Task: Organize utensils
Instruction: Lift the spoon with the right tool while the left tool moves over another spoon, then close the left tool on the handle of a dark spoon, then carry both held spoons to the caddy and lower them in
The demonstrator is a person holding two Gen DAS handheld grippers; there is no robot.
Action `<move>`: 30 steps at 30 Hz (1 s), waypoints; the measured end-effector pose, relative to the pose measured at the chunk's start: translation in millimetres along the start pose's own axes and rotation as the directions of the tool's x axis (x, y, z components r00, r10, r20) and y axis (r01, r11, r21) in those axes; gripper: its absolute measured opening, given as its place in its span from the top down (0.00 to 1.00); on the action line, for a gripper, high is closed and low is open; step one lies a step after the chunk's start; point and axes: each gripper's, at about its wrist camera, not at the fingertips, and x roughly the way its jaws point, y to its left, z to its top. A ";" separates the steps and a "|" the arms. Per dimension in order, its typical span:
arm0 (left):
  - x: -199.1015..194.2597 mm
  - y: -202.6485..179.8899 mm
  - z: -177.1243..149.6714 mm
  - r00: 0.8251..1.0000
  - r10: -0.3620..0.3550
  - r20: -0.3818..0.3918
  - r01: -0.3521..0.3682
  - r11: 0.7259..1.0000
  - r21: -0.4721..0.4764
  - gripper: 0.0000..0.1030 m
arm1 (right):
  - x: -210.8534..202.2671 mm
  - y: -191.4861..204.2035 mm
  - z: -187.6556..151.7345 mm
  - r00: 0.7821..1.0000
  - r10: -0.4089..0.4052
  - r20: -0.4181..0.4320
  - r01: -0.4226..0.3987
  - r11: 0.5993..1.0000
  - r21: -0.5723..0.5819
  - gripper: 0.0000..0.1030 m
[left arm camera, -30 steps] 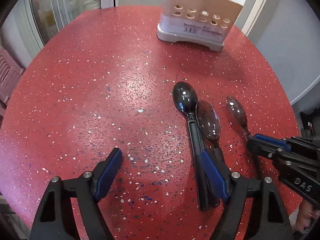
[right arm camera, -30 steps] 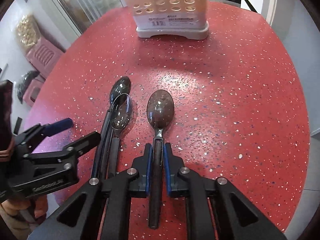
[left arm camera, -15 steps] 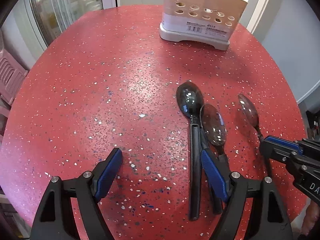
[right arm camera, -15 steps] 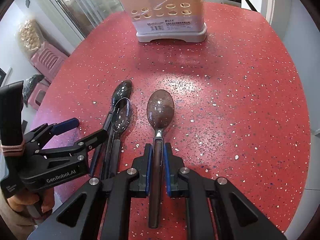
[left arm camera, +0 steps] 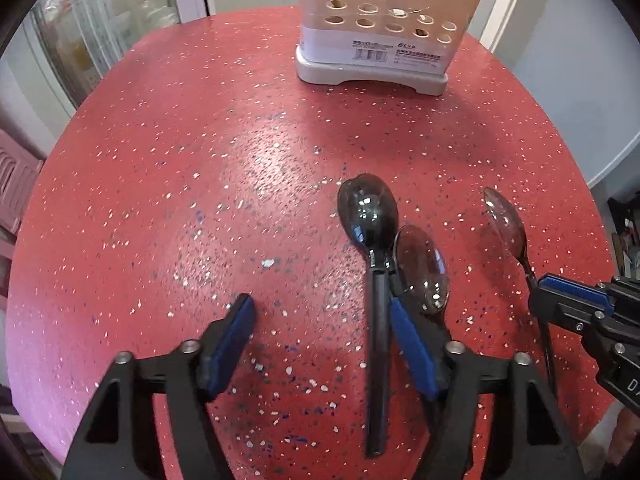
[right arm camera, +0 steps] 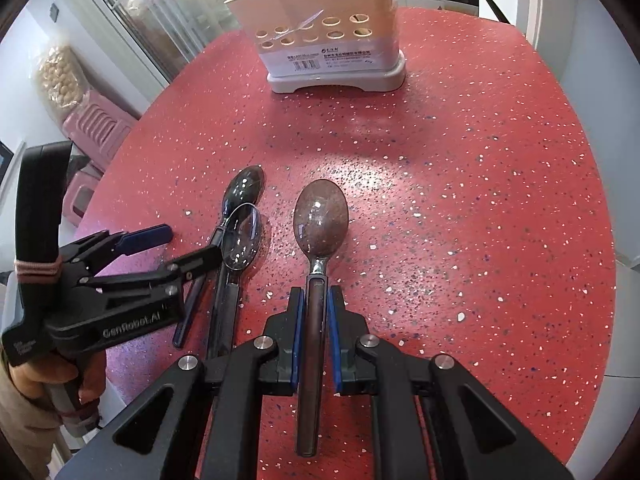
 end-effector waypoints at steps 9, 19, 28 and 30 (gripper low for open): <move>-0.2 -6.2 6.5 0.999 0.024 -0.029 -0.022 0.996 0.086 0.39 | -5.9 -6.7 -0.3 1.000 0.015 0.008 -0.015 1.000 0.019 0.88; 9.1 -27.0 31.7 0.996 0.006 -0.086 0.011 0.980 0.199 0.62 | -12.7 -7.1 0.4 0.999 0.028 0.015 -0.028 1.000 0.008 0.88; -18.1 -19.8 14.2 0.994 -0.090 0.054 0.086 0.993 0.084 0.62 | -17.1 -17.8 4.6 0.997 0.071 0.022 -0.072 0.997 0.024 0.88; -30.8 -16.7 11.4 0.987 -0.113 0.111 0.109 0.993 0.041 0.62 | -17.5 -19.6 6.0 0.996 0.089 0.025 -0.090 0.995 0.032 0.88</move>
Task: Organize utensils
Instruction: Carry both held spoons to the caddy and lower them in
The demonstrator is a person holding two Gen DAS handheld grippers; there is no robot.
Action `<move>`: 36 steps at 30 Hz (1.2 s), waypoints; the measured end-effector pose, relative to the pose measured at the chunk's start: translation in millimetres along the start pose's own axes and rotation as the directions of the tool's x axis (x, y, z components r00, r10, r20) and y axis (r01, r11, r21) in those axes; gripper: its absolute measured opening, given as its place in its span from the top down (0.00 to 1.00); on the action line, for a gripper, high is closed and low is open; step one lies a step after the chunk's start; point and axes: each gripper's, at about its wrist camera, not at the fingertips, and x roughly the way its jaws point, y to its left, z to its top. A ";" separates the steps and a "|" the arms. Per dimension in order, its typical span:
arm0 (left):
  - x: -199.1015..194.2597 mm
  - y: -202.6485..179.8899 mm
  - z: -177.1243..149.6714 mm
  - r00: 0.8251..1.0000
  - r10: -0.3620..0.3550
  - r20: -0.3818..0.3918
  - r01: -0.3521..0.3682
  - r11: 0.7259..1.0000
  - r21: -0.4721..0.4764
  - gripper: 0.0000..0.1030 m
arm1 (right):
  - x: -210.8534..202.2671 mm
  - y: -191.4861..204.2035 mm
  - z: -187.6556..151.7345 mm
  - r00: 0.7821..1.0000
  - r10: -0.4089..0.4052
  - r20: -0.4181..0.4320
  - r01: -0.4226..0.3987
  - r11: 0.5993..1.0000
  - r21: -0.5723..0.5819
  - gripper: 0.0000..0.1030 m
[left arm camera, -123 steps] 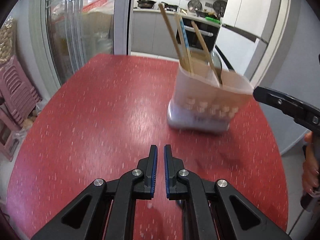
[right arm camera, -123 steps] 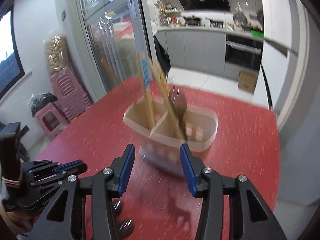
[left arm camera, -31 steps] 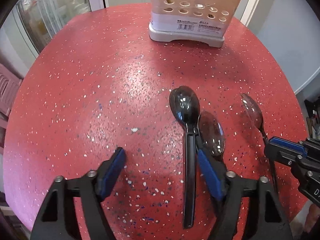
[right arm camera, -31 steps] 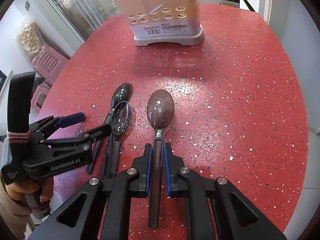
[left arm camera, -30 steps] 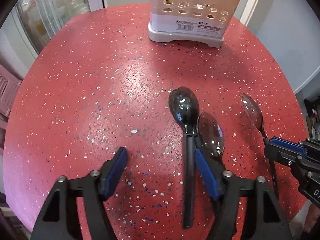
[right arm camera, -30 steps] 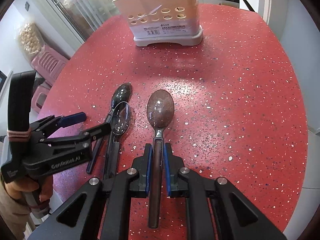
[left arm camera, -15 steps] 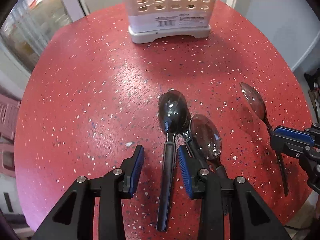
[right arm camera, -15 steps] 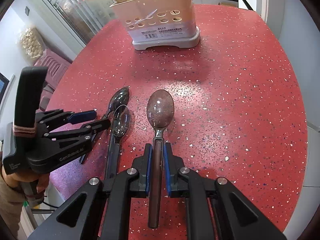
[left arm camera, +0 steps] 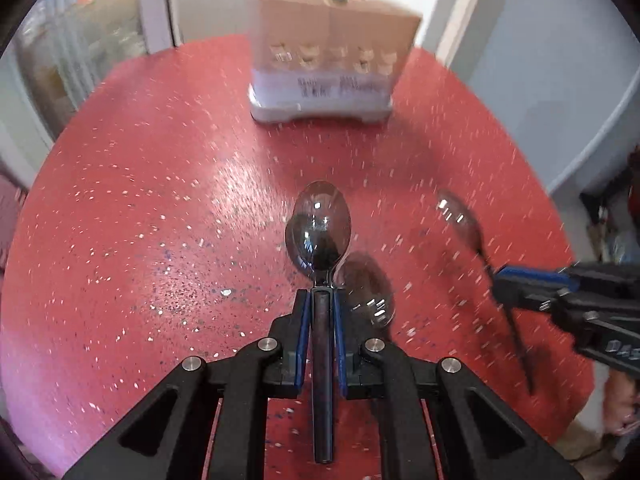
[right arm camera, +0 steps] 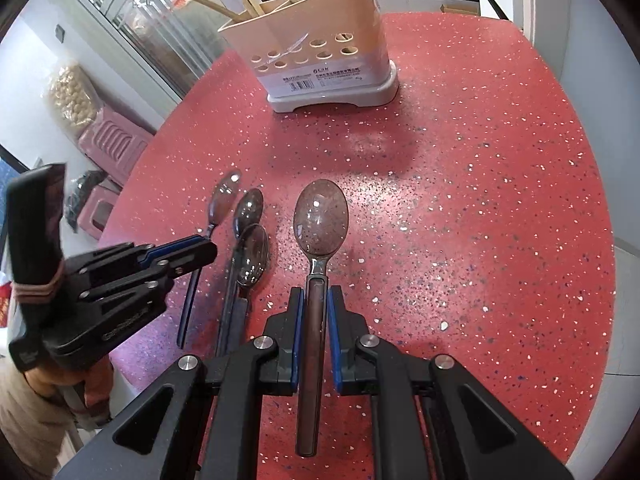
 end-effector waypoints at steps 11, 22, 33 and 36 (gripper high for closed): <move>-54.7 -1.4 6.3 0.981 -0.046 0.190 0.063 0.994 -0.084 0.62 | -23.0 0.3 14.4 0.995 0.070 0.077 -0.069 0.998 -0.012 0.88; -80.8 5.2 52.9 0.948 -0.057 0.314 0.091 0.991 -0.095 0.62 | -64.1 11.2 67.5 0.980 0.067 0.186 -0.055 0.996 -0.068 0.88; -80.0 20.8 129.4 0.914 -0.038 0.405 0.094 0.988 -0.119 0.62 | -77.6 19.3 143.1 0.960 0.063 0.273 -0.033 0.993 -0.114 0.88; -77.3 24.3 151.9 0.903 -0.033 0.429 0.099 0.986 -0.132 0.62 | -77.8 22.5 164.8 0.952 0.070 0.299 -0.032 0.991 -0.129 0.88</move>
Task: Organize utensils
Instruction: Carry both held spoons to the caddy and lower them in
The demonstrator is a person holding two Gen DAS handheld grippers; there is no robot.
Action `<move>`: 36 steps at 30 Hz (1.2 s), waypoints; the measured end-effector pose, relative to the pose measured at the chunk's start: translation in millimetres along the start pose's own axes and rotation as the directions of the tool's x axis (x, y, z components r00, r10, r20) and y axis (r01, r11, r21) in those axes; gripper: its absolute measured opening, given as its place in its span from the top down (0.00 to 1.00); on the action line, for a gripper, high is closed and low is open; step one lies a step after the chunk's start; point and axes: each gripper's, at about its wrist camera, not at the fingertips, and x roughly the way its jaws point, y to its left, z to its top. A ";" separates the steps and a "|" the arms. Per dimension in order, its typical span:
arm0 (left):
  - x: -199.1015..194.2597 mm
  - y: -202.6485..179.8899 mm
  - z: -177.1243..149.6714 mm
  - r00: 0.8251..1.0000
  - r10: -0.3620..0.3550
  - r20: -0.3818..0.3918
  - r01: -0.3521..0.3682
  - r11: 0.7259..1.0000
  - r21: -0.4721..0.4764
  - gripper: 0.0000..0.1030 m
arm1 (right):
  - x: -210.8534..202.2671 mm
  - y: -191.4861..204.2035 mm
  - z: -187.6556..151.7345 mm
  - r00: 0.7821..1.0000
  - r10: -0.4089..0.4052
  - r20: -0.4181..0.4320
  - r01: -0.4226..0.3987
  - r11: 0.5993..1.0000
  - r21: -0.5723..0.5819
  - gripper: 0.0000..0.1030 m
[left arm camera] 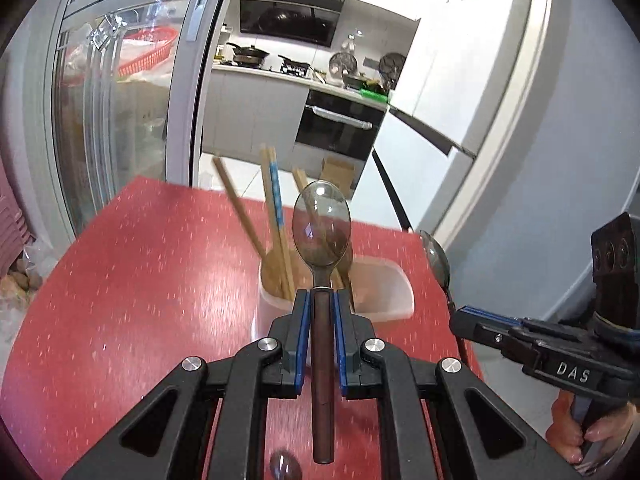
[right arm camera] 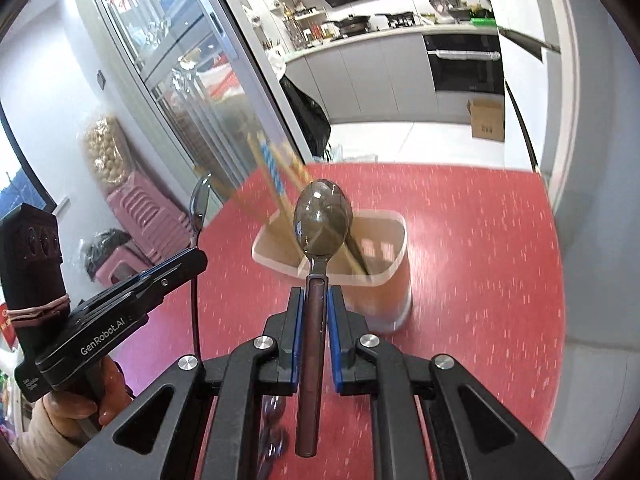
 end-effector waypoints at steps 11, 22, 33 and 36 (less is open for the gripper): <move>47.2 2.8 50.9 0.994 0.045 0.095 -0.045 0.999 -0.008 0.62 | 40.3 -0.6 59.1 0.991 -0.008 0.133 0.019 0.996 -0.088 0.88; 81.0 2.2 44.7 0.970 0.116 0.211 -0.122 0.992 0.017 0.62 | 81.6 -7.0 55.5 0.964 -0.064 0.259 0.116 0.975 -0.190 0.88; 91.9 1.5 11.9 0.959 0.168 0.226 -0.182 0.982 0.043 0.62 | 96.7 0.0 17.3 0.944 -0.081 0.320 0.184 0.934 -0.305 0.88; 92.9 -0.2 6.4 0.962 0.170 0.214 -0.185 0.981 0.052 0.62 | 94.9 0.5 10.0 0.946 -0.069 0.316 0.174 0.932 -0.318 0.88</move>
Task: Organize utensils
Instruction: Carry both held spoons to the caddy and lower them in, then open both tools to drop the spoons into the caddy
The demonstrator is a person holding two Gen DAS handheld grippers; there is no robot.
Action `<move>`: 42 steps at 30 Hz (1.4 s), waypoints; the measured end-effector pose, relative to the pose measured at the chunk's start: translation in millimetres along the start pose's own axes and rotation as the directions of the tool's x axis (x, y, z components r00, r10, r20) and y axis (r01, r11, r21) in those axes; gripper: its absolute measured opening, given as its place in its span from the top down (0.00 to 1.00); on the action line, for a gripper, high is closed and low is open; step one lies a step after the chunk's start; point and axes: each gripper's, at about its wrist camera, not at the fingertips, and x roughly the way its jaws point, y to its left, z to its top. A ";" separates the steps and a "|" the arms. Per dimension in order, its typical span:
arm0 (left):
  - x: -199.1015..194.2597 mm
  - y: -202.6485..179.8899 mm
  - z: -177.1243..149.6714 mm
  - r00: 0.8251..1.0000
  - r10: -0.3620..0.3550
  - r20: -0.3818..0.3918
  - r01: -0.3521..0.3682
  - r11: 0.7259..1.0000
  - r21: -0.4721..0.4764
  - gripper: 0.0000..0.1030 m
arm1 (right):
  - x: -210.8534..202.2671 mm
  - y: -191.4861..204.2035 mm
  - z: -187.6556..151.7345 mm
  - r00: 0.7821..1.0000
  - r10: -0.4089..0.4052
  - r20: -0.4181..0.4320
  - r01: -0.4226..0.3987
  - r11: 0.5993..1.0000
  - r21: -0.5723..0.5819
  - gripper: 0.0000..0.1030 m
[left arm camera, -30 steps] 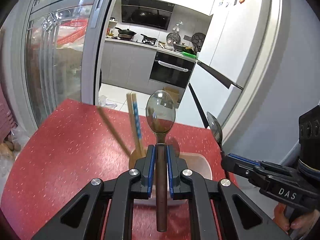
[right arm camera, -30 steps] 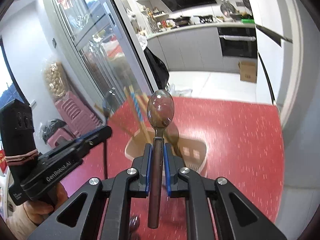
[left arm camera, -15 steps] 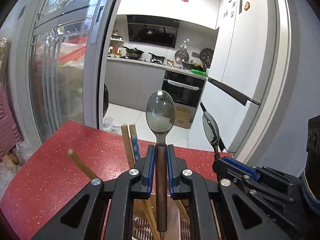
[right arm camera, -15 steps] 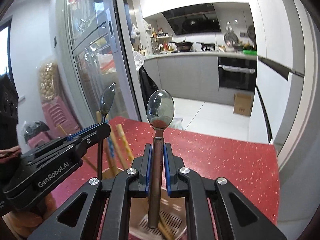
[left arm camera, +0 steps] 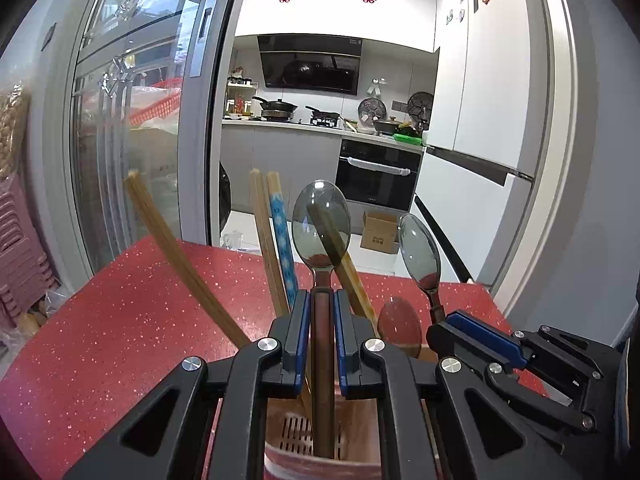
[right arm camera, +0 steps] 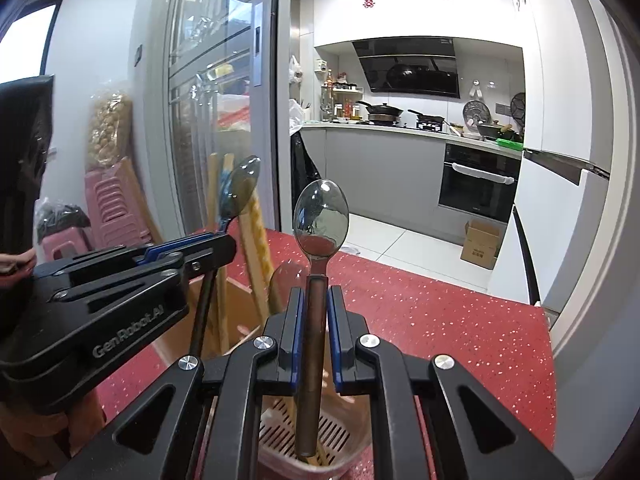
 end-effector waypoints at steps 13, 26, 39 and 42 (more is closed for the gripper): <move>-9.9 0.1 -12.9 0.998 0.017 -0.055 -0.016 1.000 0.027 0.62 | -3.0 -3.0 -10.5 0.998 0.016 -0.063 -0.016 1.000 0.011 0.88; -16.7 -0.6 -17.8 0.993 0.031 -0.117 -0.027 0.999 0.039 0.62 | -5.7 -12.2 -9.8 0.994 0.030 -0.108 -0.023 0.997 0.068 0.77; -38.5 -4.8 -11.3 0.993 0.040 -0.111 -0.035 0.998 0.047 0.62 | -42.2 -21.2 0.7 0.993 0.055 -0.101 -0.037 0.985 0.168 0.66; -50.0 -5.3 -12.0 0.993 0.041 -0.113 -0.035 0.998 0.052 0.62 | -51.0 -22.8 -1.0 0.991 0.072 -0.117 -0.048 0.979 0.200 0.63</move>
